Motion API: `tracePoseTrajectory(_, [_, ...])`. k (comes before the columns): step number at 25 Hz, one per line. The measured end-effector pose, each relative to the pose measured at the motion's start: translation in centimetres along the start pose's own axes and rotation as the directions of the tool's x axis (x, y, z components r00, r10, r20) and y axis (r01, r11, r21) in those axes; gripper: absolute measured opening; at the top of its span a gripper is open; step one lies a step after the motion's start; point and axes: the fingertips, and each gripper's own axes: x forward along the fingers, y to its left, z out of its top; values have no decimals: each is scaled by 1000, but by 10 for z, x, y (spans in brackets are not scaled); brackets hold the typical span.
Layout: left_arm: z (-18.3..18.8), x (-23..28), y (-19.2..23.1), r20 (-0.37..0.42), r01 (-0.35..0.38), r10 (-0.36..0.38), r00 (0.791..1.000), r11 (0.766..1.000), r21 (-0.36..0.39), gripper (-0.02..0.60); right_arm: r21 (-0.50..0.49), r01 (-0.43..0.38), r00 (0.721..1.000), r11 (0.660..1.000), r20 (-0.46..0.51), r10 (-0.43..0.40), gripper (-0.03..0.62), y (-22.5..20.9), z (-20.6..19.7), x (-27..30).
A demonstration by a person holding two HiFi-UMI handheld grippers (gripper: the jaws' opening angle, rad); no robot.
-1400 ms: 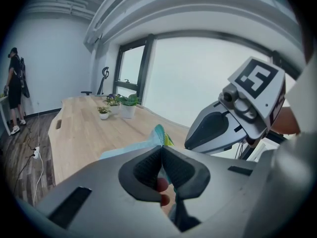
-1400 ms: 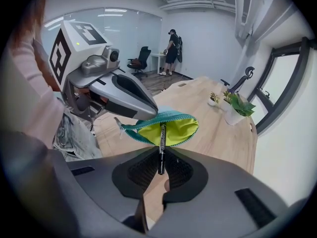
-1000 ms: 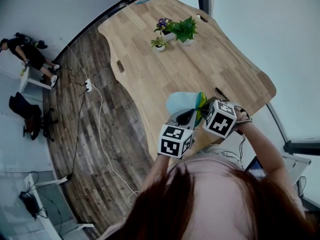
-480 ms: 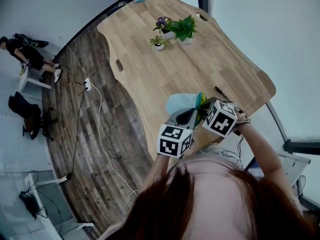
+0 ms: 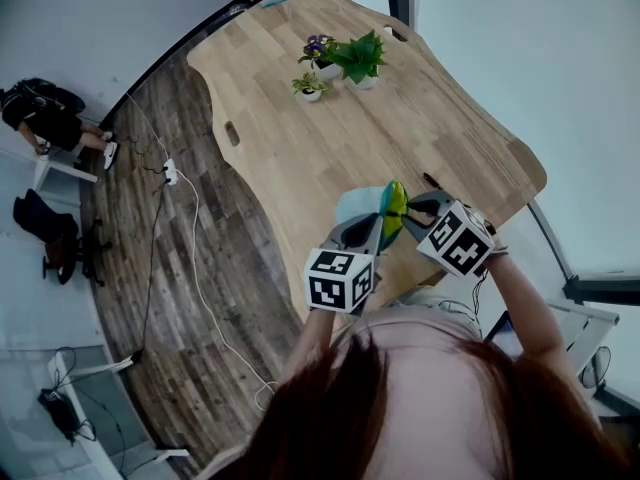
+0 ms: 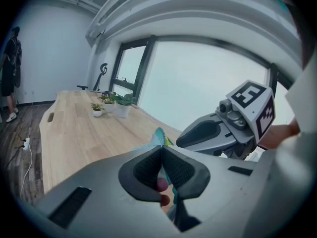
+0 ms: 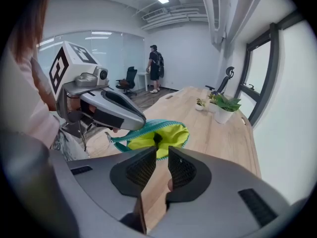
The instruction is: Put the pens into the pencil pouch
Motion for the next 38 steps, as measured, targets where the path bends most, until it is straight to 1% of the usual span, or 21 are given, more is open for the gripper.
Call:
tracePoseTrajectory(2, [2, -1, 2, 8, -4, 4, 1000, 1000, -6, 8, 28, 27, 999, 999, 27, -28, 66, -7, -1, -6])
tracePoseTrajectory(4, [4, -1, 3, 17, -8, 8, 1000, 1000, -11, 8, 52, 57, 997, 997, 49, -60, 43, -16, -5, -12])
tracePoseTrajectory(8, [6, -1, 5, 28, -16, 16, 999, 1000, -22, 8, 98, 110, 991, 989, 69, -117, 35, -33, -18, -21])
tracePoseTrajectory(11, [8, -1, 6, 38, -20, 21, 999, 999, -29, 8, 138, 147, 985, 979, 67, -158, 37, -47, -32, -27])
tracePoseTrajectory(19, [11, -1, 7, 55, -21, 23, 998, 999, -51, 8, 180, 248, 965, 952, 39, -259, 37, -80, -68, -32])
tracePoseTrajectory(22, [11, -1, 7, 61, -15, 19, 998, 998, -59, 8, 180, 264, 963, 948, 12, -270, 37, -86, -82, -26])
tracePoseTrajectory(31, [12, -2, 8, 61, -14, 18, 998, 997, -72, 8, 142, 261, 965, 955, -51, -256, 61, -89, -117, -2])
tracePoseTrajectory(38, [13, -3, 13, 54, -22, 27, 998, 997, -79, 8, 165, 263, 964, 951, -94, -250, 69, -95, -144, 12])
